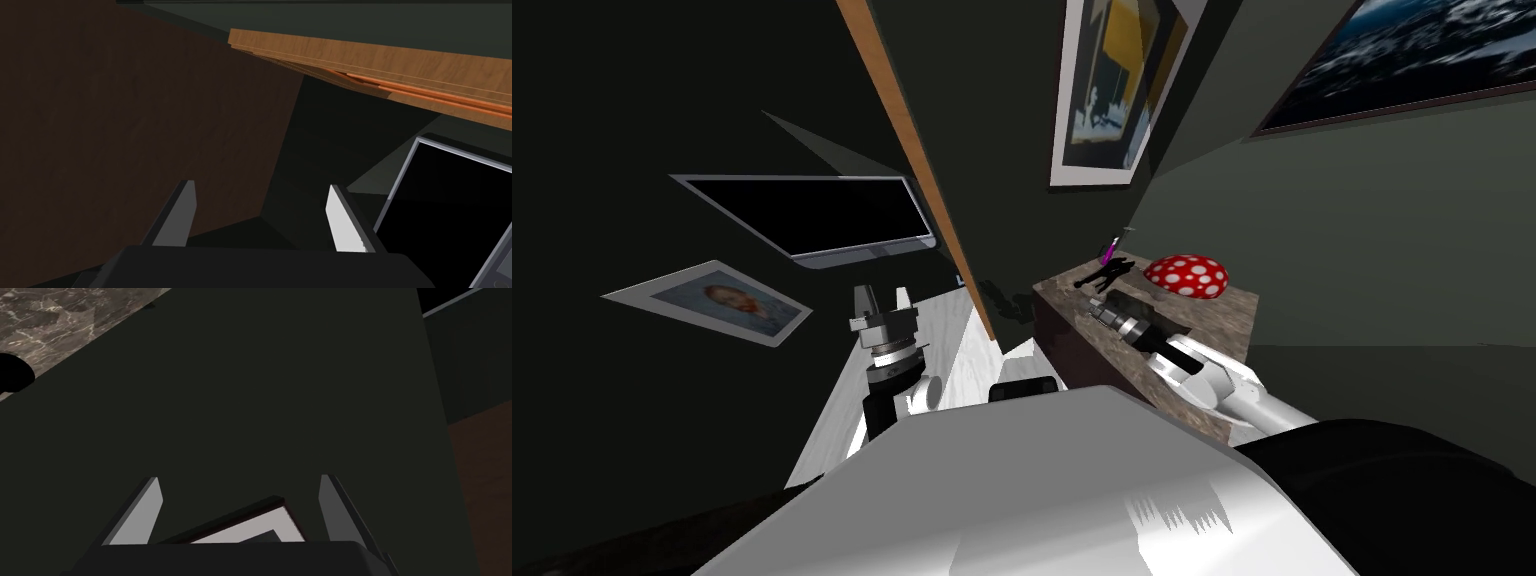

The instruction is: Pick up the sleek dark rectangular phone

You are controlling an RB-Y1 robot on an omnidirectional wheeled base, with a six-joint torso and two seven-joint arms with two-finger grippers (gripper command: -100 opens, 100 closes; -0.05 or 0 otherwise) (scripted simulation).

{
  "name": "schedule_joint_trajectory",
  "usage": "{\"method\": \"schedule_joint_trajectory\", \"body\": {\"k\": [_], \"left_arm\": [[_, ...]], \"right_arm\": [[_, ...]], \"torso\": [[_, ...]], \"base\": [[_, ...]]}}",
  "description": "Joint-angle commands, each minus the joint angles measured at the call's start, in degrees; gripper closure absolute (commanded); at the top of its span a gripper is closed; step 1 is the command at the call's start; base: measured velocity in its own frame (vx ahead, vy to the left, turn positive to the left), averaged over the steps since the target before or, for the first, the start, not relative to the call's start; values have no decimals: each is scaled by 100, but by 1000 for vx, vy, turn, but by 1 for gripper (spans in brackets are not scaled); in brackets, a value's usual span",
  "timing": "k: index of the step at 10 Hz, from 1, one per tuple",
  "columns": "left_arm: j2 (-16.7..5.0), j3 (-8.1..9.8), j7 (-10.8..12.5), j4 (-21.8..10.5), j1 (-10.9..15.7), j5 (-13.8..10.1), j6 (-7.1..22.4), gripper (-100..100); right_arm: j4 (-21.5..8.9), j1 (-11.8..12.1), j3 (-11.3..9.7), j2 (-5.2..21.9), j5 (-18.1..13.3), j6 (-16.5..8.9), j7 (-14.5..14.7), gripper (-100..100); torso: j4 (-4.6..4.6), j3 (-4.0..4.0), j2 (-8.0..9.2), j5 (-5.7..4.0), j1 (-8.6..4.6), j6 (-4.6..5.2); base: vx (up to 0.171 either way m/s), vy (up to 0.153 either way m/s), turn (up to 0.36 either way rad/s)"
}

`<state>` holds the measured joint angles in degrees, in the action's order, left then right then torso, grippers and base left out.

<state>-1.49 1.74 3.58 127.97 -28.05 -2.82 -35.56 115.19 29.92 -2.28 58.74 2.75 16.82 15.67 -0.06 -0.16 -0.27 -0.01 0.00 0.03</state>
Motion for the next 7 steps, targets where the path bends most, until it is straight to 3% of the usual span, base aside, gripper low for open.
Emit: {"method": "schedule_joint_trajectory", "body": {"k": [1,3,7], "left_arm": [[0,0,0,0,0,0,0,0],[0,0,0,0,0,0,0,0],[0,0,0,0,0,0,0,0]], "right_arm": [[-129,173,-34,286,-75,-2,11,-100],[-129,173,-34,521,-75,-2,11,-100],[-402,445,-140,1245,-239,-2,8,-100]], "torso": [[0,0,0,0,0,0],[0,-1,-1,1,1,0],[-1,-3,-5,0,2,0]], "base": [[71,5,46],[47,1,12],[70,1,29]]}}
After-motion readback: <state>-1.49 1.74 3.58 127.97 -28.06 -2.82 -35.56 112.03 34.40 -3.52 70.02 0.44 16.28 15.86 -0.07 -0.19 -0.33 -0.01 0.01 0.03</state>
